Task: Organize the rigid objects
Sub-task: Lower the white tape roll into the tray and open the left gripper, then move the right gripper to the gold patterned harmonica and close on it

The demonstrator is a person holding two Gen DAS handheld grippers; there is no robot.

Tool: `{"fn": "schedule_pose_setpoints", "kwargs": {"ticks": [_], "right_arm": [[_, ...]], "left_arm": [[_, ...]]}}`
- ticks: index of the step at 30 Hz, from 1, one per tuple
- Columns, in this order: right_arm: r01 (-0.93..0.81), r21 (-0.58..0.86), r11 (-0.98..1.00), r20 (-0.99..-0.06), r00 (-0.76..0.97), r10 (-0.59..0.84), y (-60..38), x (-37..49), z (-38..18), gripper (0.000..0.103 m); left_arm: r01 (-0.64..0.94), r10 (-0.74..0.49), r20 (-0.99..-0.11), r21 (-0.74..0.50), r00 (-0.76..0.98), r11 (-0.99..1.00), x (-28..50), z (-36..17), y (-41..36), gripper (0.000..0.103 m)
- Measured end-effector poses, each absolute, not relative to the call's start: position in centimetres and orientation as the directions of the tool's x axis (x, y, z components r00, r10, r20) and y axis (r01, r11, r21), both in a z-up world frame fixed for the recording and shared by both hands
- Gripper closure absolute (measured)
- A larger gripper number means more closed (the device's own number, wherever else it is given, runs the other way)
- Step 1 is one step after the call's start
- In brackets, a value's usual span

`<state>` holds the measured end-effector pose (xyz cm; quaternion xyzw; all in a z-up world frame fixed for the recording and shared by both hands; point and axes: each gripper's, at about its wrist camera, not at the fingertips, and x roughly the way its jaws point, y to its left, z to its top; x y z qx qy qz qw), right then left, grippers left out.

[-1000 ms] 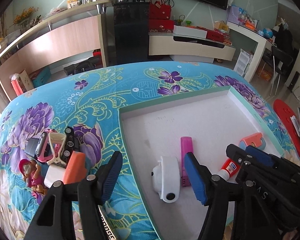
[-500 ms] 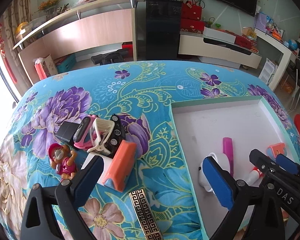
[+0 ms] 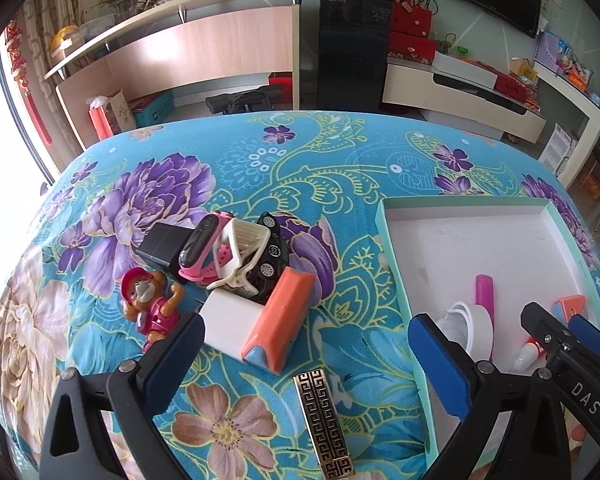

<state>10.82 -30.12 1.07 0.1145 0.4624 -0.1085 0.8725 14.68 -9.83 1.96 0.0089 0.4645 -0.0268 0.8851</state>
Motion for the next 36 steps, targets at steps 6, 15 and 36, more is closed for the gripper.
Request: {"fn": "schedule_pose_setpoints", "kwargs": {"ticks": [6, 15, 36], "right_arm": [[0.224, 0.228, 0.948, -0.783, 0.621, 0.041, -28.9, 10.6, 2.4, 0.021], [0.177, 0.237, 0.955, -0.766, 0.639, 0.071, -26.4, 10.9, 2.4, 0.021], [0.075, 0.202, 0.977, -0.790, 0.602, 0.117, -21.2, 11.5, 1.0, 0.021]], "left_arm": [[-0.022, -0.011, -0.812, -0.030, 0.583, 0.999, 14.5, 2.7, -6.8, 0.000], [-0.090, -0.021, -0.813, -0.090, 0.582, 0.992, 13.9, 2.9, -3.2, 0.000], [-0.284, 0.003, -0.821, -0.194, 0.570, 0.939, 13.4, 1.7, 6.0, 0.000]]}}
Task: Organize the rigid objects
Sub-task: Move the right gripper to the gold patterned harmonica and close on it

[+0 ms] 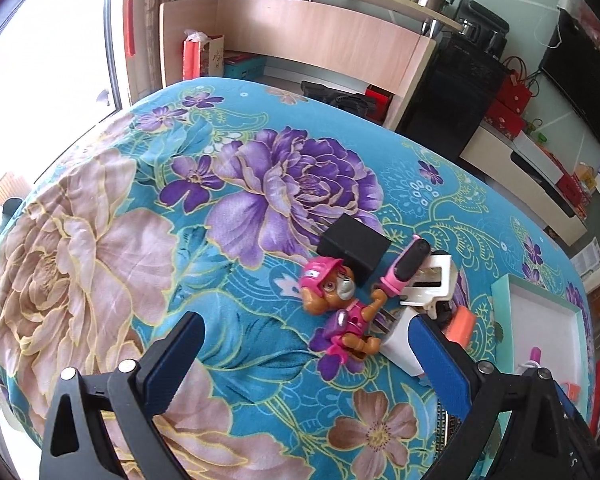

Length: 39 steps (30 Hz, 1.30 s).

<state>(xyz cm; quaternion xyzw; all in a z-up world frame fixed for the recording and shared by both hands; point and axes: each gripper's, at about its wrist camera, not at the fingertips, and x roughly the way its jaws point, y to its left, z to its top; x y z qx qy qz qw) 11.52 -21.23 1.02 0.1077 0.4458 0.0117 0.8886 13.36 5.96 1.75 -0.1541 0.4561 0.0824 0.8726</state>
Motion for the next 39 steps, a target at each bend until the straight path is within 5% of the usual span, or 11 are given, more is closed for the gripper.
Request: {"fn": "schedule_pose_setpoints", "kwargs": {"ticks": [11, 23, 34, 39], "right_arm": [[0.005, 0.200, 0.980, -0.802, 0.576, 0.161, -18.5, 11.8, 0.5, 0.000], [-0.015, 0.056, 0.998, -0.815, 0.576, 0.054, -16.9, 11.7, 1.1, 0.000], [-0.155, 0.179, 0.972, -0.758, 0.608, 0.237, -15.1, 10.6, 2.9, 0.000], [-0.185, 0.082, 0.979, -0.814, 0.554, 0.173, -14.0, 10.2, 2.1, 0.000]], "left_arm": [[-0.354, 0.019, -0.828, -0.219, 0.561, 0.909, 13.1, 0.9, 9.0, 0.000], [-0.360, -0.003, -0.823, -0.252, 0.567, 0.898, 13.0, 0.6, 9.9, 0.000], [-0.391, -0.013, -0.820, -0.286, 0.572, 0.875, 12.7, 0.1, 11.5, 0.000], [-0.392, -0.014, -0.824, -0.284, 0.566, 0.875, 12.7, -0.1, 11.7, 0.000]]}}
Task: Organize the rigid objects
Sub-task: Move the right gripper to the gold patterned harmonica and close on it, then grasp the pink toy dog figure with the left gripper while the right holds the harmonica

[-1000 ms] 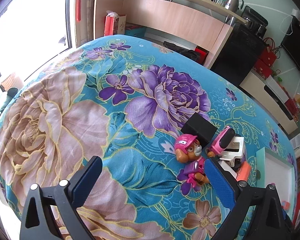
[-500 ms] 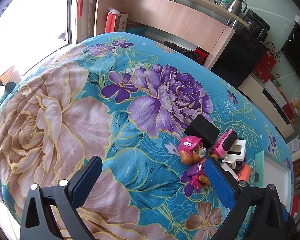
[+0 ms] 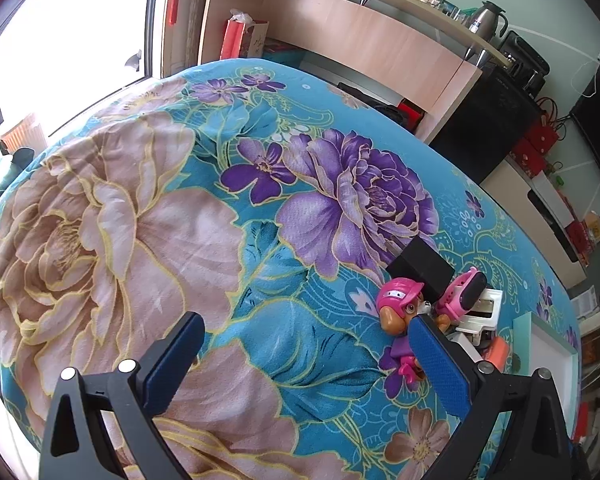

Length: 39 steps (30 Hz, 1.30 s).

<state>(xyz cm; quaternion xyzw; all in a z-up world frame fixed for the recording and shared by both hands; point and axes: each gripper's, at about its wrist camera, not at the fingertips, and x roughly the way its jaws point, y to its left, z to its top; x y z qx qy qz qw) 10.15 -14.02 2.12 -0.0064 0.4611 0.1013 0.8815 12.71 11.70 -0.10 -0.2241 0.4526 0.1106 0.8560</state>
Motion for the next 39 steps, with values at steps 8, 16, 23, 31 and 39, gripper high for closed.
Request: {"fn": "schedule_pose_setpoints", "kwargs": {"ticks": [8, 16, 23, 31, 39], "right_arm": [[-0.177, 0.050, 0.983, -0.847, 0.513, 0.135, -13.1, 9.7, 0.6, 0.000], [-0.205, 0.053, 0.977, -0.856, 0.494, 0.150, -12.3, 9.7, -0.1, 0.000], [-0.229, 0.045, 0.972, -0.870, 0.470, 0.151, -11.8, 9.8, -0.8, 0.027], [-0.180, 0.049, 0.982, -0.896, 0.426, 0.123, -12.3, 10.6, -2.6, 0.062], [-0.137, 0.040, 0.990, -0.894, 0.438, 0.096, -12.5, 11.2, -3.1, 0.073]], "left_arm": [[-0.396, -0.003, -0.835, -0.264, 0.551, 0.879, 12.8, -0.4, 11.9, 0.000], [-0.391, -0.009, -0.842, -0.259, 0.539, 0.883, 13.0, -0.9, 11.8, 0.000], [-0.361, -0.030, -0.840, -0.265, 0.542, 0.894, 13.2, -0.9, 11.2, 0.000], [-0.273, -0.096, -0.833, -0.285, 0.545, 0.919, 14.1, -1.3, 9.3, 0.000], [-0.194, -0.100, -0.817, -0.251, 0.567, 0.948, 15.4, -1.2, 7.0, 0.001]]}}
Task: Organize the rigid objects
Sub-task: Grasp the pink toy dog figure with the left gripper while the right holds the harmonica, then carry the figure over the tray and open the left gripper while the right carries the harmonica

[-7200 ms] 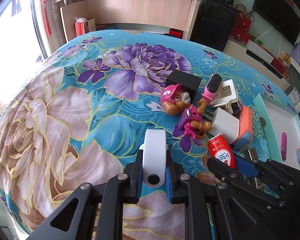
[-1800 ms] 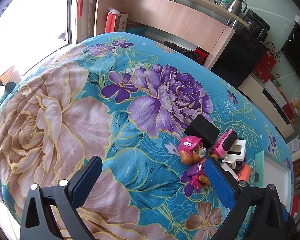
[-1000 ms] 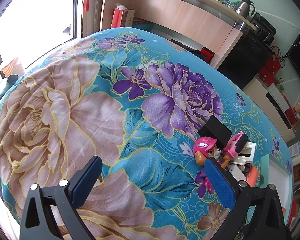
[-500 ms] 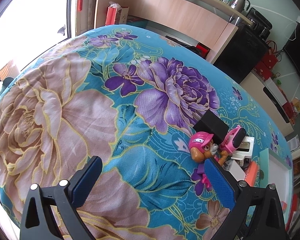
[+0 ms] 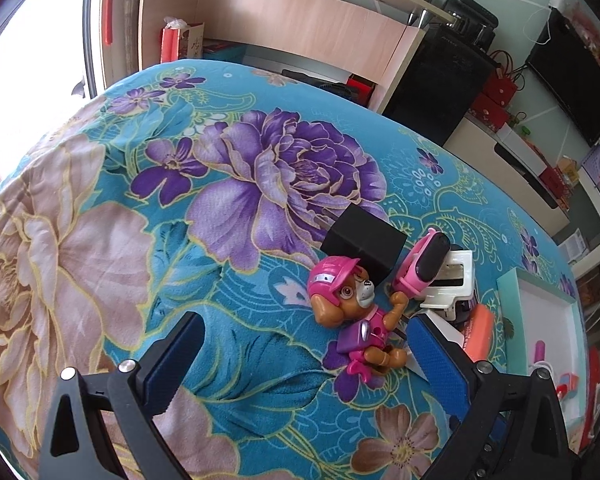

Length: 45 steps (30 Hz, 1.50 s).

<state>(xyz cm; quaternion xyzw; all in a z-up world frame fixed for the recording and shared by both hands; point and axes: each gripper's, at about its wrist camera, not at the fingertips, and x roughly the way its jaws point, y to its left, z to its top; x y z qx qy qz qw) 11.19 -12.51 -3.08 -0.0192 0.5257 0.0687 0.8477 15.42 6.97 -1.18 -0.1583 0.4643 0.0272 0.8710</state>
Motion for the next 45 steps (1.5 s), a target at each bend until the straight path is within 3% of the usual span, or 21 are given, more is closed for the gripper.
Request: {"fn": "schedule_pose_setpoints", "kwargs": {"ticks": [2, 13, 17, 31, 45], "right_arm": [[-0.127, 0.040, 0.991, -0.893, 0.440, 0.093, -12.6, 11.3, -3.1, 0.076], [-0.078, 0.069, 0.995, -0.893, 0.439, 0.097, -12.9, 12.0, -3.2, 0.079], [-0.061, 0.073, 0.995, -0.894, 0.439, 0.093, -12.9, 12.2, -3.2, 0.081], [-0.006, 0.130, 0.992, -0.851, 0.512, 0.115, -14.7, 12.2, -0.5, 0.082], [0.119, 0.241, 0.963, -0.736, 0.669, 0.102, -19.2, 13.3, 5.2, 0.082]], "left_arm": [[-0.185, -0.104, -0.816, -0.249, 0.568, 0.951, 15.8, -1.3, 6.7, 0.001], [-0.201, -0.107, -0.813, -0.265, 0.572, 0.943, 17.4, -2.1, 6.7, 0.029], [-0.176, -0.159, -0.809, -0.307, 0.567, 0.935, 17.7, -2.5, 6.4, 0.060], [-0.155, -0.137, -0.731, -0.318, 0.669, 0.935, 15.7, 1.4, 6.6, 0.060], [-0.003, -0.184, -0.645, -0.278, 0.742, 0.961, 14.5, 4.9, 1.4, 0.060]]}}
